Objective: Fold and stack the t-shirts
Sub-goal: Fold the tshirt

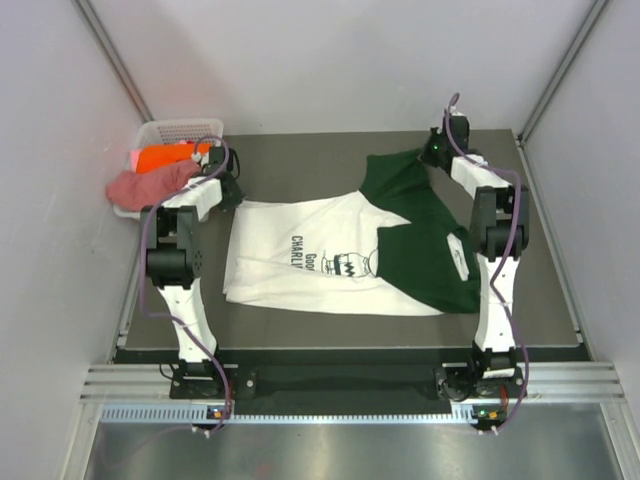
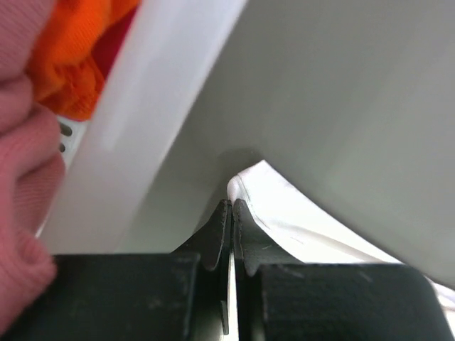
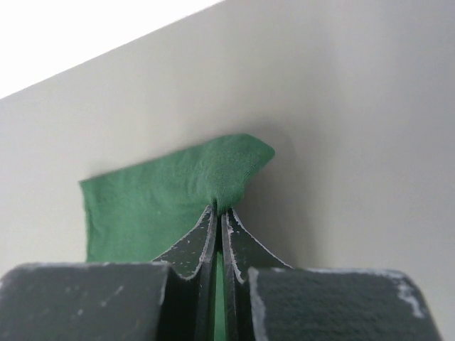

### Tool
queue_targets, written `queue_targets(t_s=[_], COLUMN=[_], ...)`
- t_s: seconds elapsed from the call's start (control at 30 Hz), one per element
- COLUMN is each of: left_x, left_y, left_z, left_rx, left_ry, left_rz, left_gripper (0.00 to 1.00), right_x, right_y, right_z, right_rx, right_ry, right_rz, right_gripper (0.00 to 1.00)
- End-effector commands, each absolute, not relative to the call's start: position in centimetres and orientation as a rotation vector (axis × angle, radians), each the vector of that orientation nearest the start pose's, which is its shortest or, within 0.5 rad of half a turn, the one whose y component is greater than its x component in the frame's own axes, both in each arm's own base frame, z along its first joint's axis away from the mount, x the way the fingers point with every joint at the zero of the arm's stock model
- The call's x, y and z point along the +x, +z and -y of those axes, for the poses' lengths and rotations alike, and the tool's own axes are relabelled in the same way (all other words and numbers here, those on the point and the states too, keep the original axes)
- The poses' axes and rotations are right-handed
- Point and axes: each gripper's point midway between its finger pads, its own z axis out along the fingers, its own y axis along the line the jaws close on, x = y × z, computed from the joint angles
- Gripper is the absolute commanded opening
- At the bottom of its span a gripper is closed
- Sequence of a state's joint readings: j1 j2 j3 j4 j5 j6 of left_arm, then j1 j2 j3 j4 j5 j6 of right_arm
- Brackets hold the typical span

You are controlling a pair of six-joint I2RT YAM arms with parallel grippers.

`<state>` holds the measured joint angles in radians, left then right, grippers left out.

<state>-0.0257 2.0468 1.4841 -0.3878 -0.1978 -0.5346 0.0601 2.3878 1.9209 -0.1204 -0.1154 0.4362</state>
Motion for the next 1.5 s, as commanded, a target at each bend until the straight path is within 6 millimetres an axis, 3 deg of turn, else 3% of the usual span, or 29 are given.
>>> queue_targets(t_s=[0.0,0.1,0.37,0.43,0.6,0.83,1.0,1.13,1.17,1.23,1.33,1.47], left_x=[52.1,52.5,52.8,52.8,52.8,53.2,52.8,52.4,52.4,52.2,52.2,52.7], left_y=[6.2,6.0,5.0,5.0,5.0,4.7,3.4,2.8,2.6,2.5,3.2,5.4], left_z=[-1.7,-1.6,-1.0,-0.8,-0.9,-0.6,-0.4,-0.1,0.0,-0.1,-0.3,-0.4], left_rx=[-0.752,-0.755,-0.73,-0.724,-0.722,-0.708,-0.699,-0.68,-0.677,-0.679,-0.675,-0.648], left_ry=[0.03,0.021,-0.011,-0.021,-0.015,-0.03,-0.033,-0.036,-0.034,-0.023,-0.017,0.005], left_rz=[-2.277,-2.272,-2.303,-2.306,-2.309,-2.32,-2.368,-2.4,-2.408,-2.414,-2.395,-2.348], left_gripper=[0.0,0.0,0.01,0.08,0.46,0.58,0.53,0.32,0.22,0.18,0.01,0.0], right_x=[66.2,66.5,66.3,66.3,66.3,66.3,66.1,66.0,66.0,65.9,65.8,65.3], right_y=[17.1,17.7,17.6,17.4,16.8,16.4,16.1,16.5,16.4,16.7,17.3,18.7], right_z=[-5.2,-4.5,-5.2,-5.2,-5.4,-5.6,-5.7,-5.8,-5.6,-5.8,-5.8,-5.8], right_rx=[0.349,0.365,0.349,0.344,0.338,0.33,0.327,0.323,0.328,0.323,0.321,0.318], right_ry=[0.413,0.427,0.47,0.471,0.479,0.493,0.497,0.497,0.496,0.5,0.502,0.503], right_rz=[-1.944,-1.939,-1.946,-1.947,-1.956,-1.962,-1.97,-1.968,-1.968,-1.966,-1.96,-1.944], right_gripper=[0.0,0.0,0.0,0.0,0.0,0.0,0.0,0.0,0.0,0.0,0.0,0.0])
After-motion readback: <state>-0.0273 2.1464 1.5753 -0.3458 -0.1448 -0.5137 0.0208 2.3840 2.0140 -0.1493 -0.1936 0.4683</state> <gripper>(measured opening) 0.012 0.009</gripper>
